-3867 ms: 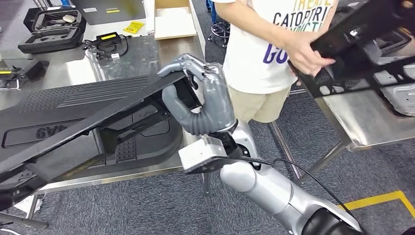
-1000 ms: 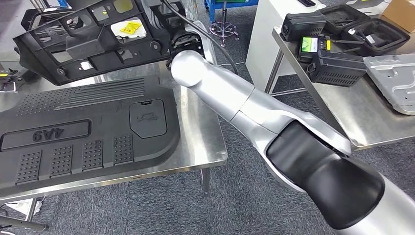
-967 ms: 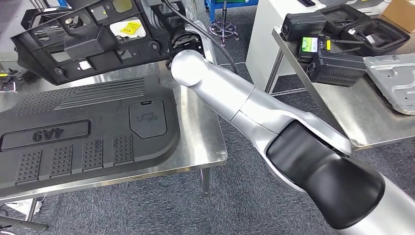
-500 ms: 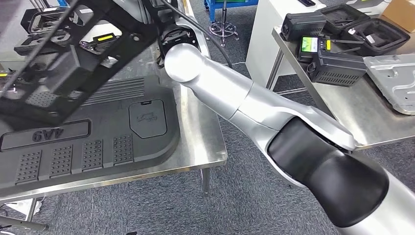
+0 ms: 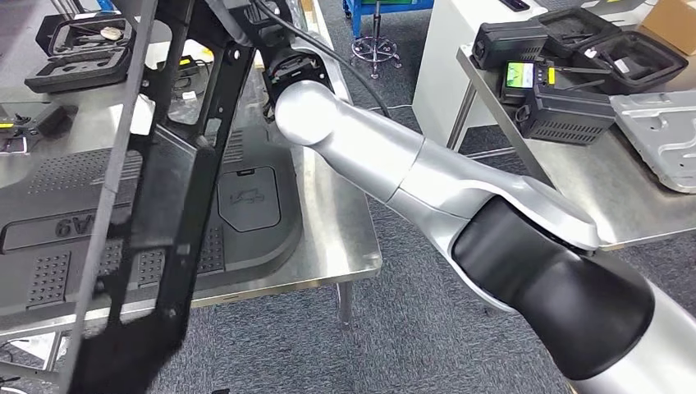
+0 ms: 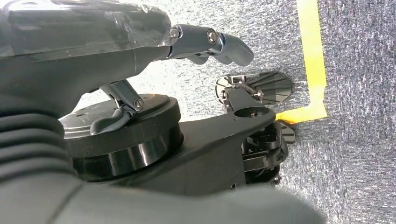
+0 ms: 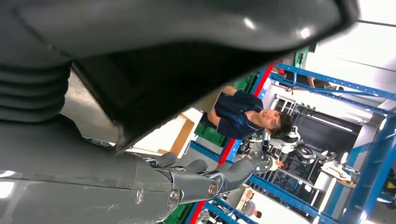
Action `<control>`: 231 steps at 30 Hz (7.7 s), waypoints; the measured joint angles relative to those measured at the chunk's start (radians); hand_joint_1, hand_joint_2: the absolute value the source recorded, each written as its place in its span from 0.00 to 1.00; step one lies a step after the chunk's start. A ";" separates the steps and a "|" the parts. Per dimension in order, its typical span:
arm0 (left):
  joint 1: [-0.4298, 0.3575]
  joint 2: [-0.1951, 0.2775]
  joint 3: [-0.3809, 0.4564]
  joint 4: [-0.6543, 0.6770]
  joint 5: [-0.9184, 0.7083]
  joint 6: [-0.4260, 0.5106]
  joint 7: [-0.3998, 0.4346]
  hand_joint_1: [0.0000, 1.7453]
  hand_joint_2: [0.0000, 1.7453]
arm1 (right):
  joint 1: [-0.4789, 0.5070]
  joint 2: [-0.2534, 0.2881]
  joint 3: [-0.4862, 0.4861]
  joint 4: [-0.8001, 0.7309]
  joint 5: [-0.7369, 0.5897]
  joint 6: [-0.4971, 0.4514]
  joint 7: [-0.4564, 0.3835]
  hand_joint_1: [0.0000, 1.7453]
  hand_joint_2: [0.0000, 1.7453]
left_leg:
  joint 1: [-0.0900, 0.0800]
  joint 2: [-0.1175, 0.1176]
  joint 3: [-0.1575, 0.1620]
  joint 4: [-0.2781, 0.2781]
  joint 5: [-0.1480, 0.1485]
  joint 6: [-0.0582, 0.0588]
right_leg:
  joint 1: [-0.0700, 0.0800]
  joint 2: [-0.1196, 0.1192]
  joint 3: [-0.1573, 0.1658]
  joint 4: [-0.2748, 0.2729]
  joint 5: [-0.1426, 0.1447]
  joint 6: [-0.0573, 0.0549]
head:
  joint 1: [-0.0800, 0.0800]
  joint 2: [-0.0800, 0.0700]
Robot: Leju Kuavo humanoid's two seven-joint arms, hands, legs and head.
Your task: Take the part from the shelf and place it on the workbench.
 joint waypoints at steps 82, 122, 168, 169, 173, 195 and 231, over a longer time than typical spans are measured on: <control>0.124 0.011 0.082 0.000 0.103 0.061 -0.194 0.00 0.00 | 0.490 -0.485 -0.559 -1.017 0.895 -0.035 0.198 0.00 0.00 | -0.001 0.003 0.015 0.000 -0.008 0.010 | 0.001 0.002 0.017 -0.011 -0.003 0.006 | 0.000 0.000; 0.138 0.011 0.173 0.013 0.166 0.100 -0.186 0.00 1.00 | 1.627 -0.290 -0.968 -1.182 0.153 -0.019 -0.689 0.00 0.00 | 0.001 0.010 0.036 -0.026 -0.008 0.039 | -0.028 -0.007 -0.065 0.213 -0.113 0.050 | 0.013 0.000; 0.135 0.016 0.173 0.030 0.155 0.113 -0.166 0.00 1.00 | 1.610 -0.194 -0.968 -1.063 0.137 0.013 -0.697 0.00 0.00 | 0.011 0.048 -0.009 0.213 -0.145 -0.030 | -0.019 -0.036 0.041 -0.020 -0.013 -0.006 | -0.003 0.000; 0.135 0.016 0.173 0.030 0.155 0.113 -0.165 0.00 1.00 | 1.610 -0.193 -0.968 -1.062 0.137 0.013 -0.697 0.00 0.00 | 0.014 0.048 0.032 0.145 -0.116 -0.032 | -0.021 -0.036 0.035 -0.013 -0.014 -0.003 | -0.004 0.000; 0.135 0.017 0.173 0.032 0.156 0.112 -0.166 0.00 1.00 | 1.608 -0.188 -0.968 -1.055 0.137 0.015 -0.699 0.00 0.00 | 0.009 0.045 0.098 0.003 -0.081 -0.020 | -0.019 -0.035 0.014 0.010 -0.009 0.023 | -0.006 0.000; 0.136 0.022 0.173 0.039 0.167 0.102 -0.180 0.00 1.00 | 1.593 -0.173 -0.968 -1.023 0.119 0.080 -0.713 0.00 0.00 | 0.003 0.048 -0.039 0.200 -0.164 -0.023 | -0.016 -0.033 0.066 -0.034 -0.021 -0.012 | 0.001 0.000; 0.135 0.030 0.173 0.039 0.156 0.087 -0.189 0.00 1.00 | 1.621 -0.166 -0.980 -1.019 0.113 0.069 -0.728 0.00 0.00 | 0.004 0.054 0.076 0.091 -0.104 -0.011 | -0.007 -0.028 0.011 0.005 -0.005 -0.013 | 0.003 0.000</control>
